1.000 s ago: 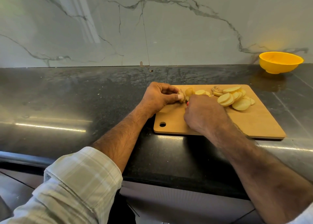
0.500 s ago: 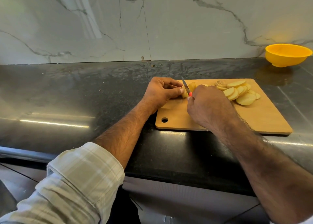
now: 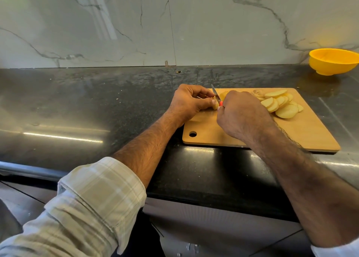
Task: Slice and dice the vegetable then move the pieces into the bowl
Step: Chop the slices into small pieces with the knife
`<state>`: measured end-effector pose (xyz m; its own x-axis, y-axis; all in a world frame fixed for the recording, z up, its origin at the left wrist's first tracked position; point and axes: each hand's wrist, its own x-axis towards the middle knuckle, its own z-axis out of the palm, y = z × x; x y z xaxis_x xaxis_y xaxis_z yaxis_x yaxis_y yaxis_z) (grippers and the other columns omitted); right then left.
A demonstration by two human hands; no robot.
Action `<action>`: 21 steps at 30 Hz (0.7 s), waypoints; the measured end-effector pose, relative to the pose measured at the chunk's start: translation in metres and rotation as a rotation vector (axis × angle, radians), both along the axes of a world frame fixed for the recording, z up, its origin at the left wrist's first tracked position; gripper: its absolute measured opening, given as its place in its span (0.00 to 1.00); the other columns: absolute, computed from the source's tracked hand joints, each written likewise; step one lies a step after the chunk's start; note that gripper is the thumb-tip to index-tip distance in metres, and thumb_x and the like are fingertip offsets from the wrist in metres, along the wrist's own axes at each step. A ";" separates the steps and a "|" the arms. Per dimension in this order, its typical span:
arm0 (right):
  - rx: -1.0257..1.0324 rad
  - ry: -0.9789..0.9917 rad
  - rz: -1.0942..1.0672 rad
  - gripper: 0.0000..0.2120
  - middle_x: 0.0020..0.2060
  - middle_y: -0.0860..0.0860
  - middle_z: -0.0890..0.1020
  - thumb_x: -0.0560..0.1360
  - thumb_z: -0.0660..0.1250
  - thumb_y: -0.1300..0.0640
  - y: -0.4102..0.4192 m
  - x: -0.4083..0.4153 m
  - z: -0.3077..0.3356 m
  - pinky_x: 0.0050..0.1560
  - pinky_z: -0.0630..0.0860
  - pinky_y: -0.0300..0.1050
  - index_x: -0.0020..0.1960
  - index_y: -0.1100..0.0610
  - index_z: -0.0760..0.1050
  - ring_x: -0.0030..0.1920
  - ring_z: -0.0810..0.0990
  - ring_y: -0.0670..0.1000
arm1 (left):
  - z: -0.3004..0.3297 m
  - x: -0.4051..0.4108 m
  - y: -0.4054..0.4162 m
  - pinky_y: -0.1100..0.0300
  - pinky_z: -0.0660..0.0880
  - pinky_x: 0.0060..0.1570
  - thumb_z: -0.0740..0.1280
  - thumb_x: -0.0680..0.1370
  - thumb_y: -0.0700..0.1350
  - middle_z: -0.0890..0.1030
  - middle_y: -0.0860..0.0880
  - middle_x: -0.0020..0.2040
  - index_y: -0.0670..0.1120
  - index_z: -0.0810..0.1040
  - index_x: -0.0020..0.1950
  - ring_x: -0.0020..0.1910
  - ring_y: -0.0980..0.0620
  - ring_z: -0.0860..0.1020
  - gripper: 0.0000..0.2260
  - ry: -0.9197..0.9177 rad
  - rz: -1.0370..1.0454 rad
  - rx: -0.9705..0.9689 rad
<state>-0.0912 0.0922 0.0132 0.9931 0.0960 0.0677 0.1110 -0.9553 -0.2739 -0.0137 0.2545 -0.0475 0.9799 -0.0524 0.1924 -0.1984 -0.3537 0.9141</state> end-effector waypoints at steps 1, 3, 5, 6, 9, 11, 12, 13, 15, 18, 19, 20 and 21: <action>0.006 0.009 0.005 0.12 0.46 0.52 0.76 0.83 0.67 0.51 0.002 0.000 0.003 0.44 0.75 0.48 0.62 0.56 0.75 0.48 0.78 0.53 | 0.000 0.000 0.000 0.51 0.85 0.56 0.81 0.74 0.40 0.88 0.48 0.49 0.44 0.89 0.54 0.50 0.50 0.87 0.10 -0.003 -0.004 -0.004; 0.029 0.047 0.008 0.13 0.47 0.52 0.76 0.83 0.67 0.51 0.004 0.001 0.007 0.45 0.76 0.49 0.64 0.56 0.75 0.49 0.78 0.53 | 0.000 0.000 0.001 0.51 0.85 0.55 0.81 0.74 0.40 0.88 0.49 0.49 0.44 0.89 0.54 0.49 0.50 0.87 0.09 -0.008 -0.003 -0.004; 0.038 0.049 0.010 0.12 0.45 0.51 0.76 0.83 0.67 0.52 0.003 0.002 0.007 0.44 0.75 0.48 0.64 0.56 0.75 0.48 0.78 0.52 | 0.000 -0.001 0.000 0.51 0.85 0.55 0.81 0.74 0.40 0.89 0.50 0.49 0.44 0.89 0.53 0.49 0.51 0.87 0.09 -0.014 -0.004 0.006; 0.030 0.038 0.010 0.11 0.44 0.50 0.76 0.82 0.67 0.52 0.001 0.001 0.006 0.43 0.75 0.48 0.62 0.56 0.75 0.47 0.78 0.52 | -0.001 -0.001 -0.001 0.51 0.85 0.56 0.81 0.74 0.40 0.89 0.50 0.49 0.45 0.89 0.53 0.49 0.52 0.87 0.09 -0.014 -0.003 0.008; -0.013 0.011 0.015 0.07 0.42 0.50 0.75 0.82 0.66 0.51 -0.004 -0.001 0.003 0.42 0.74 0.49 0.55 0.53 0.72 0.46 0.77 0.53 | 0.000 0.000 -0.002 0.51 0.85 0.55 0.81 0.74 0.39 0.89 0.51 0.49 0.46 0.89 0.52 0.49 0.52 0.87 0.09 -0.011 0.012 0.009; -0.026 0.036 0.024 0.08 0.43 0.51 0.74 0.82 0.66 0.50 -0.002 -0.003 0.004 0.43 0.74 0.49 0.54 0.52 0.69 0.47 0.77 0.53 | 0.001 -0.001 -0.002 0.53 0.85 0.55 0.81 0.74 0.39 0.89 0.51 0.49 0.46 0.89 0.52 0.49 0.52 0.87 0.08 -0.007 0.009 0.010; -0.019 0.058 0.030 0.08 0.45 0.51 0.74 0.82 0.67 0.51 -0.002 -0.002 0.004 0.45 0.76 0.50 0.55 0.52 0.69 0.48 0.77 0.54 | 0.001 -0.001 -0.001 0.54 0.85 0.55 0.81 0.74 0.40 0.89 0.51 0.49 0.46 0.89 0.53 0.49 0.53 0.87 0.08 -0.003 0.001 0.007; -0.002 0.060 0.039 0.09 0.45 0.52 0.74 0.81 0.68 0.51 -0.002 -0.001 0.004 0.46 0.78 0.51 0.56 0.53 0.71 0.48 0.77 0.54 | 0.001 -0.001 0.001 0.56 0.84 0.55 0.80 0.75 0.40 0.89 0.51 0.49 0.46 0.89 0.53 0.49 0.53 0.87 0.08 -0.001 -0.009 0.007; 0.031 0.047 0.056 0.09 0.41 0.54 0.74 0.81 0.67 0.54 -0.003 -0.001 0.004 0.46 0.77 0.54 0.53 0.59 0.72 0.46 0.75 0.56 | 0.000 0.000 0.003 0.57 0.84 0.56 0.80 0.75 0.43 0.89 0.52 0.50 0.46 0.89 0.55 0.50 0.55 0.87 0.09 -0.006 -0.023 0.029; -0.008 0.046 0.047 0.10 0.35 0.52 0.67 0.83 0.64 0.56 -0.004 -0.007 0.010 0.44 0.70 0.51 0.45 0.58 0.66 0.43 0.71 0.55 | 0.000 0.000 0.004 0.57 0.83 0.57 0.80 0.75 0.44 0.88 0.52 0.50 0.47 0.89 0.56 0.51 0.55 0.86 0.10 -0.019 -0.026 0.049; -0.011 0.043 0.041 0.10 0.35 0.51 0.67 0.83 0.63 0.56 -0.005 -0.008 0.010 0.44 0.69 0.51 0.45 0.57 0.66 0.43 0.71 0.55 | 0.000 0.000 0.003 0.57 0.83 0.57 0.80 0.75 0.44 0.89 0.52 0.51 0.46 0.89 0.56 0.51 0.55 0.87 0.10 -0.017 -0.028 0.039; -0.010 0.037 0.042 0.09 0.35 0.52 0.67 0.83 0.64 0.56 -0.004 -0.008 0.009 0.44 0.69 0.51 0.47 0.57 0.68 0.43 0.71 0.55 | 0.000 -0.001 0.002 0.58 0.83 0.56 0.80 0.75 0.43 0.89 0.51 0.51 0.45 0.89 0.56 0.51 0.54 0.87 0.10 -0.014 -0.032 0.023; -0.001 0.022 0.056 0.07 0.36 0.52 0.69 0.83 0.64 0.56 -0.005 -0.007 0.007 0.44 0.69 0.51 0.49 0.58 0.71 0.43 0.71 0.55 | 0.000 -0.002 0.002 0.59 0.83 0.55 0.80 0.76 0.42 0.89 0.50 0.51 0.44 0.88 0.56 0.51 0.54 0.87 0.10 -0.013 -0.033 0.005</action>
<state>-0.0986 0.0869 0.0201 0.9874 0.1515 0.0454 0.1582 -0.9481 -0.2758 -0.0154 0.2562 -0.0471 0.9750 -0.0859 0.2048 -0.2220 -0.3512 0.9096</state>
